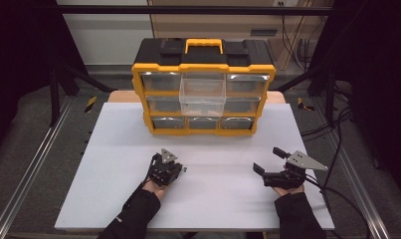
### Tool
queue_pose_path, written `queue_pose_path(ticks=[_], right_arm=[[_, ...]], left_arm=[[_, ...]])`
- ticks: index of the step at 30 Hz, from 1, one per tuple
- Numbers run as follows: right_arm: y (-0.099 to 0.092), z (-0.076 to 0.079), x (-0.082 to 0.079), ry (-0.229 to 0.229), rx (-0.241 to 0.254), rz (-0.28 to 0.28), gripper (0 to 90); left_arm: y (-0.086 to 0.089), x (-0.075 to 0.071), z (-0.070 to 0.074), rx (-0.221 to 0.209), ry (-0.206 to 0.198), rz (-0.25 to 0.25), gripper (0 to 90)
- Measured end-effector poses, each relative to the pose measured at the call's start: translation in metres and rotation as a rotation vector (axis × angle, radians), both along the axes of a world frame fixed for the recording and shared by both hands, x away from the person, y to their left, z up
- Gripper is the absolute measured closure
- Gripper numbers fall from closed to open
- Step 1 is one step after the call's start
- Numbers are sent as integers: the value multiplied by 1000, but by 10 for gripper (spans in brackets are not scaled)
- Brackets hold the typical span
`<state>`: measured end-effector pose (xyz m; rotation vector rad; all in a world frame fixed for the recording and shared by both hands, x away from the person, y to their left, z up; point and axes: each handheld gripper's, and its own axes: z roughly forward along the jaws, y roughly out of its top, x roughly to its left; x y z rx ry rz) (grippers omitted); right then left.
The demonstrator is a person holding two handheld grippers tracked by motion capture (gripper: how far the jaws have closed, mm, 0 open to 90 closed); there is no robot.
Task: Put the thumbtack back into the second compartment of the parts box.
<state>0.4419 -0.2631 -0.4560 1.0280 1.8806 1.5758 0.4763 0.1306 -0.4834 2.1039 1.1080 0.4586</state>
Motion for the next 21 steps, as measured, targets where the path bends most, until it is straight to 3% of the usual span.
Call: queue_pose_path(ticks=[11,21], right_arm=[[0,0,0,1,6,3,4],[0,0,-1,2,4,6,4]], left_arm=[[4,1,2,-23,-2,-19,852],[11,-1,12,-69,-14,-19,853]])
